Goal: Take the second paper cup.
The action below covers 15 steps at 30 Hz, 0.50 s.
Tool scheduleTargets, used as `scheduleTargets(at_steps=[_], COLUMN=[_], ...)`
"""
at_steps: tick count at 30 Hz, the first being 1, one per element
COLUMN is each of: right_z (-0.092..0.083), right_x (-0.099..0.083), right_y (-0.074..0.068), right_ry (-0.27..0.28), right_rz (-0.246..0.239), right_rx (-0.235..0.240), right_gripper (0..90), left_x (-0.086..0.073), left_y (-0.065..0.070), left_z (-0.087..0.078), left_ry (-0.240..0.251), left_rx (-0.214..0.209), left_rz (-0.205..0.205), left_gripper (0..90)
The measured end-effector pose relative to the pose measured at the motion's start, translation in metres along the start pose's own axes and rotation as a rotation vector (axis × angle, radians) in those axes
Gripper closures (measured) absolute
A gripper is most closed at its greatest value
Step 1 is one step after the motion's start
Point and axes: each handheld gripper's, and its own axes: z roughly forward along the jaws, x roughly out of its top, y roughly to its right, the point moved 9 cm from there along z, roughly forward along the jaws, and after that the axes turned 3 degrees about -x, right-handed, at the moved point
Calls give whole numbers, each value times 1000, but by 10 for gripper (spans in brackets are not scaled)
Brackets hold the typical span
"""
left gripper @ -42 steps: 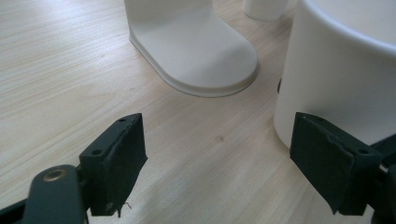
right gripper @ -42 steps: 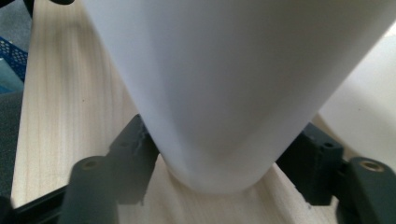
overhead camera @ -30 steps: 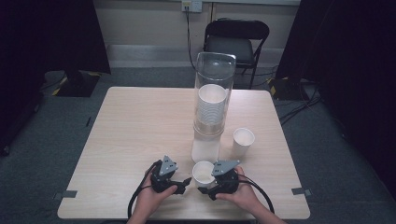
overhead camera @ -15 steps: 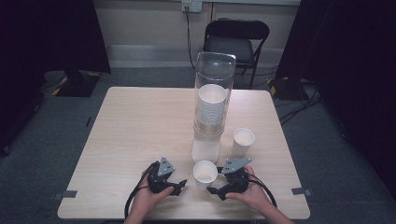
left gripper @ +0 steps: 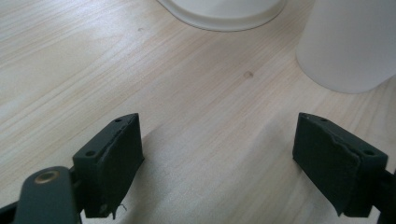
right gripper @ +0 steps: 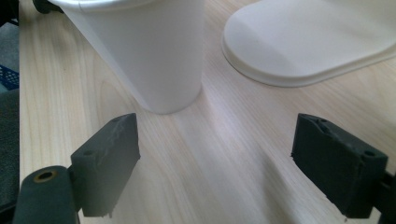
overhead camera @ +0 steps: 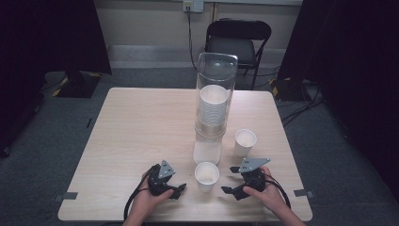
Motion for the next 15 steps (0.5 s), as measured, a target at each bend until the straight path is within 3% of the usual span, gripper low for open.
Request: scheduleTargets(at_steps=[8, 15], right_z=[-12, -29], right_x=[-7, -21], right_y=[5, 15], right_ry=[-12, -26], right_rz=[-3, 9], right_rx=[3, -27], right_gripper=[143, 144], left_x=[0, 0], left_y=[0, 0], left_z=[0, 0], left_ry=[-2, -2], left_rx=[-3, -3], left_rz=[2, 2], left_gripper=[151, 151])
